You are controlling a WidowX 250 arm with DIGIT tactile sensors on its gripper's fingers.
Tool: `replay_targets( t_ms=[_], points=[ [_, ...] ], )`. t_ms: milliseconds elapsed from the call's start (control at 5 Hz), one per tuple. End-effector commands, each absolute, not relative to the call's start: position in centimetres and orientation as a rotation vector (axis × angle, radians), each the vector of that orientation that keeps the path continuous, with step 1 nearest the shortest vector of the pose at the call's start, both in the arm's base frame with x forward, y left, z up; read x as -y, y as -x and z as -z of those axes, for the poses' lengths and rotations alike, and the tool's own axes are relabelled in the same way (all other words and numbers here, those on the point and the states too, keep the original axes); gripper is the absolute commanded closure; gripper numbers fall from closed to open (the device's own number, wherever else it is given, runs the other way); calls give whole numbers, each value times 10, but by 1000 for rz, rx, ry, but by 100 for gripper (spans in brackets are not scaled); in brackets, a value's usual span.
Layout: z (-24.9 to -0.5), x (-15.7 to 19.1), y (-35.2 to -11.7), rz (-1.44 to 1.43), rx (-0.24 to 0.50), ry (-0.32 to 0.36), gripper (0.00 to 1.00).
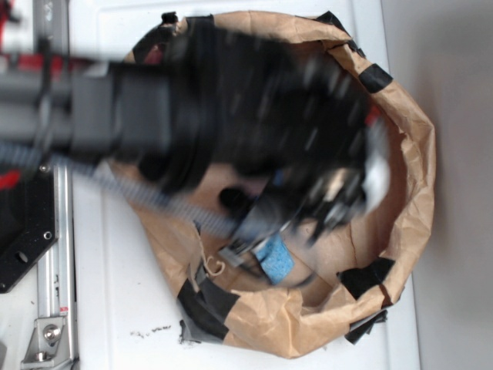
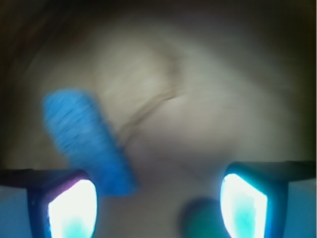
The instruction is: Grab the blue sponge.
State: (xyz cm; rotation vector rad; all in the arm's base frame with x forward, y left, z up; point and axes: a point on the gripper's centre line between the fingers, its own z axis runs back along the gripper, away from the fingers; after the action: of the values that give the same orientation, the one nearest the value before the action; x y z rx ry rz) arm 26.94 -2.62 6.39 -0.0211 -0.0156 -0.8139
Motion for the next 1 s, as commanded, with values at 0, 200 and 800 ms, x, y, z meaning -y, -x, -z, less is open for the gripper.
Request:
replay_targets(
  t_ms=[0, 200, 800],
  points=[
    [-53, 53, -264, 1060, 124, 61, 0],
    [-30, 60, -263, 1176, 87, 131, 0],
    [-62, -2, -289, 711, 55, -201, 100]
  ],
)
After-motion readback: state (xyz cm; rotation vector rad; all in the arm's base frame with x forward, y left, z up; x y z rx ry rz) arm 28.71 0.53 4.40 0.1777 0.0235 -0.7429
